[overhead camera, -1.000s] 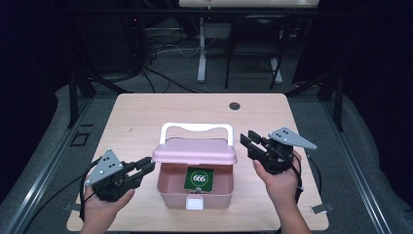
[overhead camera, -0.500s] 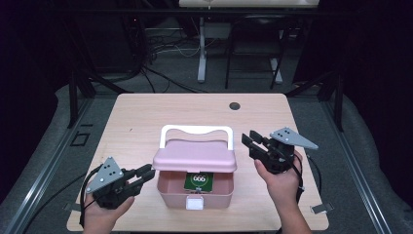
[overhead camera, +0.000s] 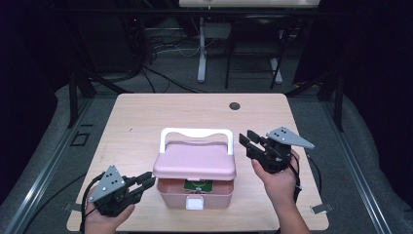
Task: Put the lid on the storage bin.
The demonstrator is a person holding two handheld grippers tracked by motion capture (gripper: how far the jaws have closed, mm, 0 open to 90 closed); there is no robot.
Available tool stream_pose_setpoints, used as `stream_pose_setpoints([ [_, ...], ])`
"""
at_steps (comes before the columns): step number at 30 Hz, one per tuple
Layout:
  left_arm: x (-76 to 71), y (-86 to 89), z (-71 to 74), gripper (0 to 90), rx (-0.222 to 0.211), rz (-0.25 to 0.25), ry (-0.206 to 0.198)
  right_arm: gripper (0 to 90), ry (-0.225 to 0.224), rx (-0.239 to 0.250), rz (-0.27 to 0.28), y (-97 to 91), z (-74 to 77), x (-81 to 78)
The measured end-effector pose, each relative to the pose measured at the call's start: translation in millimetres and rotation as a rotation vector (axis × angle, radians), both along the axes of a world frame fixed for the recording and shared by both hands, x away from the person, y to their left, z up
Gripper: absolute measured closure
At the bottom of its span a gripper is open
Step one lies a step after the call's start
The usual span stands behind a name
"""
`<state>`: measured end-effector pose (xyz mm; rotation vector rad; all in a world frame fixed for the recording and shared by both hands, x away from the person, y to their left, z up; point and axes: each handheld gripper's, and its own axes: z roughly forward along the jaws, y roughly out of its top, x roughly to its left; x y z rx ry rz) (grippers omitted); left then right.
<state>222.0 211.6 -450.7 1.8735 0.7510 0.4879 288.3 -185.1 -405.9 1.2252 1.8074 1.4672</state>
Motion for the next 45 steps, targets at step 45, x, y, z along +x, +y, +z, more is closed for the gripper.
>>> stream_pose_setpoints([
  [45,9.5,18.7,-31.0,68.2,-0.03,0.066,0.071,64.3,0.031,-0.009,-0.004,-0.3,-10.6,6.5],
])
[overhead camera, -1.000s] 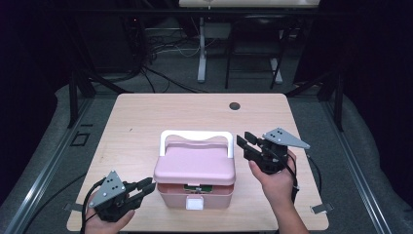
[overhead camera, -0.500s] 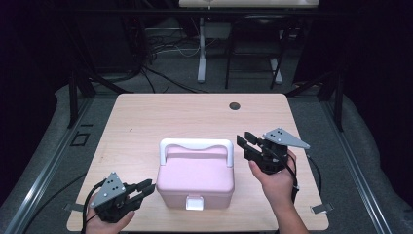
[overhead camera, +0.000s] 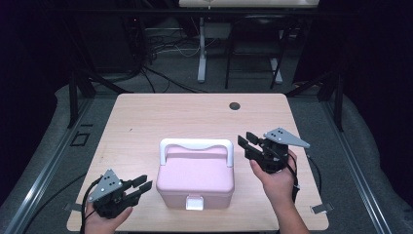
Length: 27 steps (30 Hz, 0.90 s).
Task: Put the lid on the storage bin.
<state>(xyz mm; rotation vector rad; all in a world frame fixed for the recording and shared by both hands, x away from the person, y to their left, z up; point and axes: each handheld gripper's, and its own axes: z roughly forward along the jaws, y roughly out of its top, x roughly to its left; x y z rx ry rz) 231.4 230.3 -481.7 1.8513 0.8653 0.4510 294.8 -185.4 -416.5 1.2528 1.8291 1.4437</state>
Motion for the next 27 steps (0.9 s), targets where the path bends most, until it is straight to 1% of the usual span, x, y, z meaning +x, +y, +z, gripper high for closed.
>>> stream_pose_setpoints([
  [2,4.5,4.4,-4.0,67.3,-0.002,0.02,0.012,64.2,0.013,0.003,-0.009,-2.3,-3.7,2.9],
  [5,7.4,7.4,-7.0,66.4,-0.007,0.034,0.022,64.1,0.018,-0.002,-0.019,-4.3,-7.8,5.7],
  [6,9.9,9.8,-10.0,66.3,-0.009,0.046,0.028,64.1,0.017,-0.007,-0.023,-4.9,-9.3,6.8],
  [7,9.9,9.8,-10.0,66.1,-0.009,0.046,0.028,64.1,0.017,-0.007,-0.023,-4.9,-9.3,6.8],
  [9,13.5,12.9,-13.7,65.9,-0.009,0.064,0.036,64.0,0.024,-0.021,-0.041,-6.4,-13.8,9.6],
  [10,13.5,12.9,-13.7,65.7,-0.009,0.064,0.036,64.0,0.024,-0.021,-0.041,-6.4,-13.8,9.6],
  [11,14.7,14.2,-14.5,65.7,-0.004,0.065,0.037,64.0,0.027,-0.037,-0.053,-6.8,-16.8,11.0],
  [13,18.6,17.5,-18.1,65.4,-0.005,0.085,0.04,64.0,0.032,-0.041,-0.051,-6.7,-19.9,12.1],
  [15,19.8,18.6,-19.2,65.0,-0.002,0.092,0.039,64.0,0.035,-0.049,-0.054,-6.5,-21.5,12.8],
  [17,22.8,21.1,-22.0,64.3,-0.004,0.104,0.044,64.0,0.038,-0.06,-0.06,-7.3,-27.3,12.8],
  [18,24.2,21.8,-23.4,64.1,-0.006,0.108,0.04,64.0,0.042,-0.069,-0.065,-8.4,-30.3,12.6],
  [22,29.8,27.4,-29.0,63.5,-0.002,0.127,0.051,63.8,0.044,-0.075,-0.087,-14.3,-41.1,10.7],
  [23,30.7,28.8,-30.1,63.3,0.0,0.129,0.057,63.4,0.047,-0.079,-0.098,-17.7,-45.8,9.3],
  [24,31.6,29.5,-31.5,63.3,-0.002,0.132,0.058,63.4,0.047,-0.079,-0.098,-17.7,-45.8,9.3],
  [25,32.7,30.6,-33.6,62.8,-0.003,0.139,0.06,62.6,0.046,-0.085,-0.108,-20.3,-51.4,7.8],
  [26,32.7,30.6,-33.6,62.3,-0.003,0.139,0.06,62.6,0.046,-0.085,-0.108,-20.3,-51.4,7.8],
  [27,33.8,31.4,-35.1,61.7,0.0,0.141,0.062,61.4,0.045,-0.102,-0.113,-22.2,-58.5,6.6],
])
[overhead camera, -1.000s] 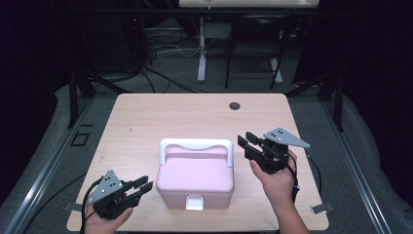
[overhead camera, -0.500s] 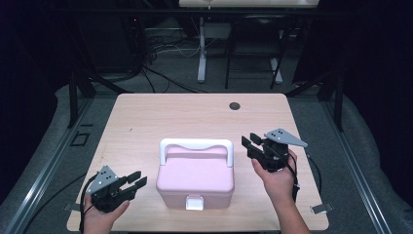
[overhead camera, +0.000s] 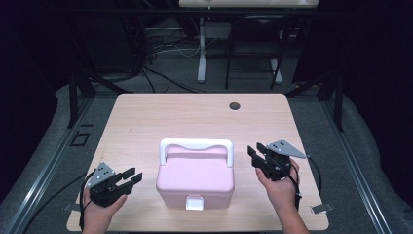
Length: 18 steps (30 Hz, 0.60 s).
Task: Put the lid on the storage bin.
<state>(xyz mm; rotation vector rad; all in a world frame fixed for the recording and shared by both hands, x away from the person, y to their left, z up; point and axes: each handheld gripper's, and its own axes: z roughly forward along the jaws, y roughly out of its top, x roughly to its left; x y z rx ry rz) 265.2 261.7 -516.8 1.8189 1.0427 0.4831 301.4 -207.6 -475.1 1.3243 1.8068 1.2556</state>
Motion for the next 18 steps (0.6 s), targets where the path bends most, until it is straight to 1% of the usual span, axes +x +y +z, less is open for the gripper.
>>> stream_pose_setpoints([
  [1,0.0,0.0,0.0,61.0,0.0,0.0,0.0,61.4,0.0,0.0,0.0,0.0,0.0,0.0],
  [2,0.7,0.2,-1.0,60.6,0.002,0.002,-0.003,60.3,0.01,-0.017,-0.001,-1.5,-7.8,-0.9],
  [3,1.1,0.3,-2.0,60.6,0.002,0.006,0.001,60.3,0.01,-0.017,-0.001,-1.5,-7.8,-0.9],
  [4,1.9,0.4,-3.3,60.2,0.001,0.006,0.0,59.9,0.031,-0.028,-0.005,-3.3,-15.5,-2.0],
  [5,2.2,0.6,-4.3,60.2,0.003,0.007,0.006,59.9,0.031,-0.028,-0.005,-3.3,-15.5,-2.0],
  [6,3.1,0.2,-7.0,59.5,0.001,0.009,0.007,59.7,0.047,-0.041,-0.007,-5.2,-23.3,-3.7],
  [7,3.1,0.2,-7.0,59.3,0.001,0.009,0.007,59.7,0.047,-0.041,-0.007,-5.2,-23.3,-3.7],
  [8,3.3,-0.1,-8.2,58.6,-0.002,0.008,0.014,59.4,0.064,-0.047,-0.009,-7.6,-31.4,-5.3],
  [9,3.5,-0.6,-9.3,58.6,-0.001,0.009,0.024,59.4,0.064,-0.047,-0.009,-7.6,-31.4,-5.3],
  [10,5.1,-1.9,-12.3,57.7,-0.003,0.006,0.026,59.4,0.094,-0.029,-0.01,-11.3,-39.5,-5.3],
  [11,5.1,-1.9,-12.3,57.2,-0.003,0.006,0.026,59.4,0.094,-0.029,-0.01,-11.3,-39.5,-5.3],
  [13,6.3,-2.8,-14.4,55.9,0.003,0.005,0.029,59.3,0.129,0.004,-0.011,-16.0,-46.4,-4.1],
  [14,7.3,-3.4,-16.6,55.0,0.015,0.003,0.031,59.3,0.137,0.024,-0.012,-18.6,-49.7,-3.0],
  [16,7.7,-4.0,-17.8,54.2,0.022,0.003,0.031,59.0,0.137,0.029,-0.012,-19.2,-50.4,-2.5],
  [17,8.3,-4.3,-18.3,53.8,0.029,-0.006,0.034,58.6,0.126,0.027,-0.008,-19.4,-51.0,-2.0],
  [18,9.1,-5.7,-19.3,52.6,0.025,-0.007,0.028,57.9,0.112,0.02,-0.003,-19.2,-51.2,-2.0],
])
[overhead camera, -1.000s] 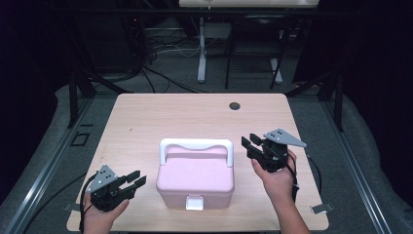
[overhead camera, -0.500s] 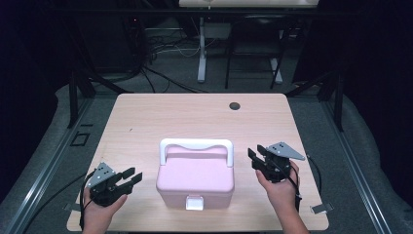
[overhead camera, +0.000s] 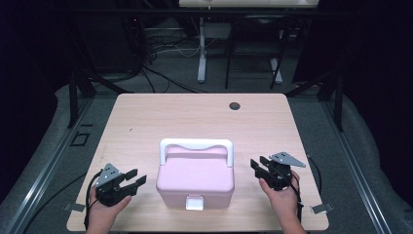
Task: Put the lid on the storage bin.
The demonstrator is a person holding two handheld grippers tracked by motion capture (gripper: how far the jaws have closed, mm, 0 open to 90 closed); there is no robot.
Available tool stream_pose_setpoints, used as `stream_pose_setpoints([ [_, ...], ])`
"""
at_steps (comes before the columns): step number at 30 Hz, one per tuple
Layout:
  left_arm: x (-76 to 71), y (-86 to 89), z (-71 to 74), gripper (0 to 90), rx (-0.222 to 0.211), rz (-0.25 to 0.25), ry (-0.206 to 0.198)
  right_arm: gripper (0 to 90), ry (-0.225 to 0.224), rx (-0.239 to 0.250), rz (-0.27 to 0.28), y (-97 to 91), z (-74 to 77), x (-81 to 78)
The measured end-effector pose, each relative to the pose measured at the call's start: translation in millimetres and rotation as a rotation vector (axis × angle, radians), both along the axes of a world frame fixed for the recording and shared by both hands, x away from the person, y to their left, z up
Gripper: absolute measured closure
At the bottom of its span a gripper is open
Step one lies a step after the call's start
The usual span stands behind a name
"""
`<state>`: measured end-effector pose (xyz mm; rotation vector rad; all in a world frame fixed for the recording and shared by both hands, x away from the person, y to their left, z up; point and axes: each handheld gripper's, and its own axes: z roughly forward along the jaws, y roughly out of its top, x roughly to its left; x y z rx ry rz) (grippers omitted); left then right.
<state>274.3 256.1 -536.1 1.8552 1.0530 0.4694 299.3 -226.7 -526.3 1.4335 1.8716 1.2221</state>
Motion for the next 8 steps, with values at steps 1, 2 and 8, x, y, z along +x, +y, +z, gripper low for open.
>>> stream_pose_setpoints([
  [1,0.0,0.0,0.0,51.9,0.0,0.0,0.0,57.9,0.0,0.0,0.0,0.0,0.0,0.0],
  [2,0.6,-0.3,0.2,51.9,0.0,0.002,0.001,57.0,-0.006,-0.004,0.001,0.1,-0.1,0.1],
  [8,8.8,2.3,0.0,48.4,-0.021,0.003,0.019,48.9,-0.032,-0.015,0.008,-4.2,-5.5,3.8],
])
